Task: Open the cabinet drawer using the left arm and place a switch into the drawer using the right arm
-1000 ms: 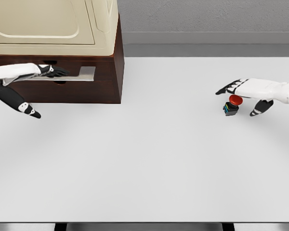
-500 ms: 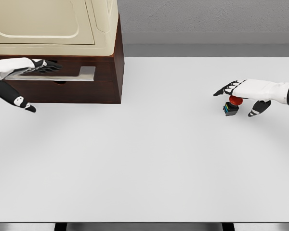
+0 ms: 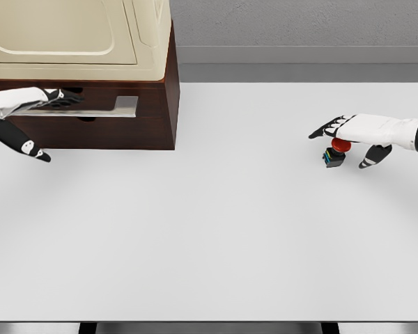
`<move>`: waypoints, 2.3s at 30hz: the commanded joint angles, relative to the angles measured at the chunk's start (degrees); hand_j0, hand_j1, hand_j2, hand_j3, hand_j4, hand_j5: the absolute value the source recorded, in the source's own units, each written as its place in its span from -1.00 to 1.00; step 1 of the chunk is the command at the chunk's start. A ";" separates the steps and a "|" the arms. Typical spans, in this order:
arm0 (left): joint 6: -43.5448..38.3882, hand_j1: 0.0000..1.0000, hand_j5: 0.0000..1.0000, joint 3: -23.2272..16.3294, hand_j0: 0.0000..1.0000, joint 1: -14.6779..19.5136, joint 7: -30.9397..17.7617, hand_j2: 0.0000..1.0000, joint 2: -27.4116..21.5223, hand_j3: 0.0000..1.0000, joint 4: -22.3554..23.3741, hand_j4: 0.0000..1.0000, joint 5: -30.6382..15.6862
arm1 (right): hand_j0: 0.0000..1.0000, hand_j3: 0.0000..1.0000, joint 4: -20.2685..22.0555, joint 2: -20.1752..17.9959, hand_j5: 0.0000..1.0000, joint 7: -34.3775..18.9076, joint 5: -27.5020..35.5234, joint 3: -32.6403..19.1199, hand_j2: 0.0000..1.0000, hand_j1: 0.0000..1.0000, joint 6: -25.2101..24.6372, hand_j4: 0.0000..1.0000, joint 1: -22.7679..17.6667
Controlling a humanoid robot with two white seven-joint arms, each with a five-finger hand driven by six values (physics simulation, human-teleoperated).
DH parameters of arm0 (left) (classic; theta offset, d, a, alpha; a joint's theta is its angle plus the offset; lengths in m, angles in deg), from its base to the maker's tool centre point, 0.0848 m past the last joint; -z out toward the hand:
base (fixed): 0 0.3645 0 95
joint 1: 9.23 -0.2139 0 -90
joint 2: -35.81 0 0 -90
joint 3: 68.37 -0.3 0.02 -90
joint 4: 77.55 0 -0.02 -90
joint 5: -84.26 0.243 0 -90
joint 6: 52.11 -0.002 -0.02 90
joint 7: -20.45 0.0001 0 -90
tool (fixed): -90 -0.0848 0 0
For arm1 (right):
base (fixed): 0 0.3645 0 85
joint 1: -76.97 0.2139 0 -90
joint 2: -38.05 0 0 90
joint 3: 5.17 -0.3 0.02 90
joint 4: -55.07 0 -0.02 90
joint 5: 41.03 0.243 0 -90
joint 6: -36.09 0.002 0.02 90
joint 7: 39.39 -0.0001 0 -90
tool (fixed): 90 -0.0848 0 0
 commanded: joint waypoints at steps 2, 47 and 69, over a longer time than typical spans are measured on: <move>0.03 1.00 1.00 -0.69 1.00 0.00 0.49 1.00 -0.05 1.00 0.12 1.00 -0.02 | 1.00 1.00 0.02 -0.07 1.00 0.02 0.30 -0.04 1.00 1.00 -0.15 1.00 0.00; 12.07 1.00 1.00 -4.64 1.00 -0.44 -3.57 1.00 -8.49 1.00 -4.27 1.00 -2.57 | 1.00 1.00 0.02 -0.16 1.00 0.02 0.30 0.05 1.00 1.00 -0.15 1.00 -0.09; 20.94 1.00 1.00 -7.02 1.00 -0.62 -3.57 1.00 -12.97 1.00 -4.27 1.00 -5.20 | 1.00 1.00 0.02 -0.16 1.00 0.02 0.30 -0.04 1.00 1.00 -0.15 1.00 -0.09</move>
